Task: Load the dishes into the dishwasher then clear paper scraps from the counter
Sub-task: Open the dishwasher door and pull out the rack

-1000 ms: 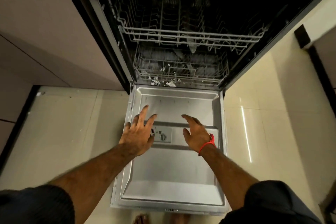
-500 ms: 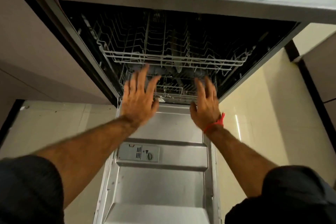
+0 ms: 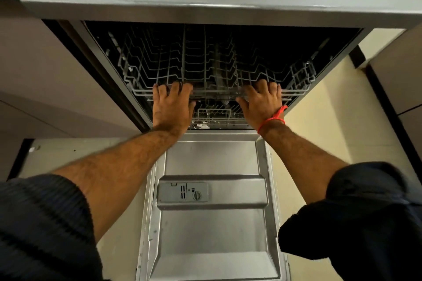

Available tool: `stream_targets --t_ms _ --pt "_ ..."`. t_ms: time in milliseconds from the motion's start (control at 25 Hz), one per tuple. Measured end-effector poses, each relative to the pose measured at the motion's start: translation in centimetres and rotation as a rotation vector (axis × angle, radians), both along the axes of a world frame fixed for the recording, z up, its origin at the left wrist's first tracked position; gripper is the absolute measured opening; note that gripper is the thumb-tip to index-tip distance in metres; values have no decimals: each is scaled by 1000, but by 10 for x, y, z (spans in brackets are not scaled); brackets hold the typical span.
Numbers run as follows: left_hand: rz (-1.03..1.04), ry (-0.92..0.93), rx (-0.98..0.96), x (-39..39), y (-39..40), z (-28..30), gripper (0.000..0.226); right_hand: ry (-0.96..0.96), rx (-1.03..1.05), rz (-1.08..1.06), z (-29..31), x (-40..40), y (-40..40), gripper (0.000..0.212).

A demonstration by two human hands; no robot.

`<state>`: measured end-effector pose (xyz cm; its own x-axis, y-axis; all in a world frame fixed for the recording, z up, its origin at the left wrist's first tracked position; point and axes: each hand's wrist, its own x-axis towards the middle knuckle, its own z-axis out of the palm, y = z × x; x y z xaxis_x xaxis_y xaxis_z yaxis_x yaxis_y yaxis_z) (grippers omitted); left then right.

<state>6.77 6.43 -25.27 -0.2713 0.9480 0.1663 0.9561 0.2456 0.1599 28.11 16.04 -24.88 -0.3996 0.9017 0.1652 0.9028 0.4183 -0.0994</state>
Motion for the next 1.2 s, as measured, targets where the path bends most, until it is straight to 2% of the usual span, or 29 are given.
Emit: stream_targets --t_ms 160,320,440,520,640,840,1000,1200 --pt "-50 52 -16 2 -55 -16 61 97 118 -10 -17 18 -52 26" --pt "-56 12 -98 17 -95 -14 49 65 -35 -53 -6 33 -87 28" --pt "-29 -108 -40 27 -131 -7 38 3 -199 -63 3 48 -119 32" --pt "-27 -175 5 35 -151 -3 36 -2 -239 -90 5 55 -140 34" --pt "-3 -172 20 43 -171 -1 33 15 -260 -90 7 62 -164 33" --pt "-8 -207 93 73 -236 -14 26 15 -236 -12 5 101 -221 31" --pt "7 -211 143 97 -300 -18 29 -17 -196 34 -1 125 -283 28" --pt "9 -139 132 120 -362 -16 31 29 -113 69 -14 152 -346 21"
